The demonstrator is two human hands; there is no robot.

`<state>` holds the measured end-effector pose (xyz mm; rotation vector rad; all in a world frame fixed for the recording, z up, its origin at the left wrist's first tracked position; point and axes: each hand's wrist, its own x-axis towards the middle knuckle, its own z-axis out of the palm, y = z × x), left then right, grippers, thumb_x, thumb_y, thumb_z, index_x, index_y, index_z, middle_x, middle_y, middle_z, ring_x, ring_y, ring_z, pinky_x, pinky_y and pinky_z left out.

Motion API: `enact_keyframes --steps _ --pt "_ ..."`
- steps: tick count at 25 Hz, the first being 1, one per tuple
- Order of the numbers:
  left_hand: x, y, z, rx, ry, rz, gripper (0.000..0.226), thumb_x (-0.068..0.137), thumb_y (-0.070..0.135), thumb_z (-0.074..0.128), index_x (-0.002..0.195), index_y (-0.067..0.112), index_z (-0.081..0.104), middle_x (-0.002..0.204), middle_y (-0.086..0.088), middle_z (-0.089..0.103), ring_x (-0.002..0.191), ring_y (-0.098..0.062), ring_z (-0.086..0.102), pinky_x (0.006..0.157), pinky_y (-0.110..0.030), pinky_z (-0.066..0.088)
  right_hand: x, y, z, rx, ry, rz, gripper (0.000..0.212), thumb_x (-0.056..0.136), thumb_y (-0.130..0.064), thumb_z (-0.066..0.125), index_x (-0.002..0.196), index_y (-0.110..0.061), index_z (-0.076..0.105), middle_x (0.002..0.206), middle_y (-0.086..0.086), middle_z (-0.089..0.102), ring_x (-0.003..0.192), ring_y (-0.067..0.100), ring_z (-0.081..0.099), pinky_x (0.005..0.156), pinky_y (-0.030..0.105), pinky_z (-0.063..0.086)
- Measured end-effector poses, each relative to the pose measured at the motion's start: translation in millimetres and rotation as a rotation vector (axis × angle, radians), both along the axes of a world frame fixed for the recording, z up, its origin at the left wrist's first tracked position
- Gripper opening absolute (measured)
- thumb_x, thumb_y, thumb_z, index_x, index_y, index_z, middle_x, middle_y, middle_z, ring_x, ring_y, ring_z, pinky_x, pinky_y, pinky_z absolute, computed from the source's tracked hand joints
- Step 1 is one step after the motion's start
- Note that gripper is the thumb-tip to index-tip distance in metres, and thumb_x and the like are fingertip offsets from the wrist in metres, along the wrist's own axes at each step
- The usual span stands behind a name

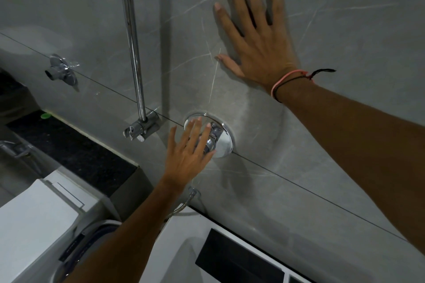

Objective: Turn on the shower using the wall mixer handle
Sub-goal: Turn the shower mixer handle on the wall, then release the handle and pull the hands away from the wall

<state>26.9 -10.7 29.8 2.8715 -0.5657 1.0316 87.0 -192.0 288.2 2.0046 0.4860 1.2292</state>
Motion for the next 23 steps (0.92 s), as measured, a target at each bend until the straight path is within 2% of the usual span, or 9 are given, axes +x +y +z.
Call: enact_keyframes --steps 2,4,11,14,16,18,21,23 --pt "-5 6 -8 -0.029 0.064 0.052 0.089 0.092 0.077 0.035 0.159 0.019 0.031 0.165 -0.02 0.032 0.152 -0.037 0.032 0.119 -0.066 0.027 0 0 0 -0.002 0.002 0.002 0.093 0.105 -0.072 0.032 0.175 -0.012 0.014 0.176 0.027 0.014 0.163 0.046 0.018 0.126 0.065 0.006" --pt "-7 10 -10 -0.06 0.068 0.061 0.097 0.088 0.084 0.029 0.161 0.02 0.026 0.166 -0.022 0.028 0.153 -0.04 0.028 0.119 -0.069 0.021 0 0 0 0.004 0.013 0.01 0.094 0.105 -0.072 0.033 0.175 -0.012 0.014 0.176 0.027 0.013 0.163 0.046 0.017 0.126 0.065 0.005" --pt "-13 22 23 -0.072 0.031 0.079 0.104 0.083 0.09 0.033 0.155 0.015 0.041 0.163 -0.025 0.033 0.151 -0.043 0.031 0.117 -0.074 0.021 2 -1 1 0.011 0.053 0.033 0.094 0.105 -0.069 0.037 0.175 -0.012 0.011 0.176 0.028 0.008 0.163 0.047 0.012 0.127 0.068 0.007" --pt "-28 48 61 -0.084 0.009 0.126 0.104 0.084 0.089 0.03 0.156 0.014 0.038 0.164 -0.025 0.03 0.153 -0.043 0.028 0.117 -0.075 0.018 -5 0 3 0.019 0.106 0.04 0.094 0.104 -0.065 0.043 0.175 -0.01 0.013 0.177 0.029 0.004 0.164 0.048 0.008 0.127 0.07 0.005" --pt "-41 77 91 -0.075 -0.028 0.18 0.103 0.085 0.087 0.03 0.158 0.015 0.035 0.166 -0.024 0.027 0.154 -0.041 0.024 0.118 -0.074 0.015 -13 10 4 0.073 0.145 0.046 0.093 0.103 -0.063 0.048 0.173 -0.009 0.02 0.175 0.032 0.007 0.162 0.05 0.01 0.126 0.071 0.004" --pt "-56 114 127 -0.059 -0.08 0.25 0.103 0.086 0.087 0.027 0.158 0.014 0.035 0.165 -0.025 0.028 0.154 -0.041 0.024 0.118 -0.074 0.016 -24 35 10 0.163 0.181 0.043 0.09 0.103 -0.059 0.053 0.172 -0.008 0.027 0.174 0.035 0.011 0.161 0.053 0.012 0.125 0.072 0.002" --pt "-98 167 175 -0.009 -0.126 0.376 0.102 0.086 0.087 0.028 0.158 0.014 0.035 0.165 -0.024 0.027 0.154 -0.042 0.025 0.118 -0.074 0.016 -45 79 35 0.264 0.237 0.152 0.089 0.102 -0.058 0.055 0.172 -0.009 0.029 0.173 0.036 0.012 0.161 0.053 0.012 0.126 0.071 0.002" --pt "-126 215 210 0.03 -0.182 0.457 0.1 0.088 0.085 0.028 0.16 0.015 0.031 0.167 -0.022 0.024 0.155 -0.04 0.024 0.118 -0.073 0.017 -56 123 61 0.29 0.187 0.187 0.09 0.101 -0.059 0.055 0.172 -0.009 0.029 0.173 0.036 0.012 0.161 0.054 0.013 0.127 0.072 0.005"
